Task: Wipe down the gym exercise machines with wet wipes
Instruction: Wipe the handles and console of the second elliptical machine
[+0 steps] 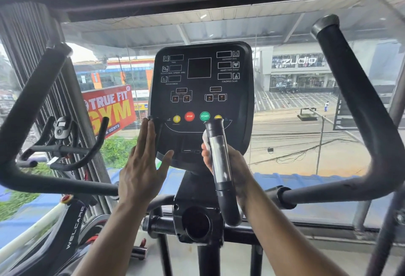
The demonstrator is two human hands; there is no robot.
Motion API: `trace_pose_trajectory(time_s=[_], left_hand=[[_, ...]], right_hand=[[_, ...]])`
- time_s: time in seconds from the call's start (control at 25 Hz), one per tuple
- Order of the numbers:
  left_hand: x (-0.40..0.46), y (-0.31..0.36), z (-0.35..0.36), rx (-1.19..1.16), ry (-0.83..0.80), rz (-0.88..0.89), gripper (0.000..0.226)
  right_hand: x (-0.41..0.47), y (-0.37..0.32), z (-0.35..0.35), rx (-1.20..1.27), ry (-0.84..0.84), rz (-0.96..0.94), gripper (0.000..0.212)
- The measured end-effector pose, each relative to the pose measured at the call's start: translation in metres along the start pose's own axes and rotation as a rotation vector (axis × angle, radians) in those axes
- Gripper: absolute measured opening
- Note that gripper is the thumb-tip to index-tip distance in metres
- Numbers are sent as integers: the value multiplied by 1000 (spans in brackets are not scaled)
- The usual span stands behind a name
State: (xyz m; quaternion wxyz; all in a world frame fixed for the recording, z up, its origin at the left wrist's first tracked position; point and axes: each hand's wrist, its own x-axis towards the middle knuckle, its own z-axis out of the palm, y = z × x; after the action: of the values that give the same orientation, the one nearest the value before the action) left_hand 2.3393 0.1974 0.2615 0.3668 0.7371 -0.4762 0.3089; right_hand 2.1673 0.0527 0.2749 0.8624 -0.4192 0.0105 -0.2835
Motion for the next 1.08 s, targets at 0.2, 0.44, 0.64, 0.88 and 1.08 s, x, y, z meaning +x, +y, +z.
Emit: trace_pose_trajectory(time_s=[0.2, 0.44, 0.64, 0.88, 1.08], left_hand=[[1, -2, 2, 16, 13, -10, 85], [-1, 1, 0, 33, -3, 6, 82], [1, 0, 3, 51, 16, -1, 86], [-3, 4, 0, 74, -6, -23, 88], [1, 3, 1, 104, 8, -8, 92]], right_hand=[[-38, 0, -43, -224, -46, -70, 32], [-35, 0, -20, -275, -46, -112, 35], [-79, 11, -45, -557, 227, -158, 13], [-64, 19, -22, -646, 368, -292, 13], [-101, 29, -23, -890, 385, -503, 30]])
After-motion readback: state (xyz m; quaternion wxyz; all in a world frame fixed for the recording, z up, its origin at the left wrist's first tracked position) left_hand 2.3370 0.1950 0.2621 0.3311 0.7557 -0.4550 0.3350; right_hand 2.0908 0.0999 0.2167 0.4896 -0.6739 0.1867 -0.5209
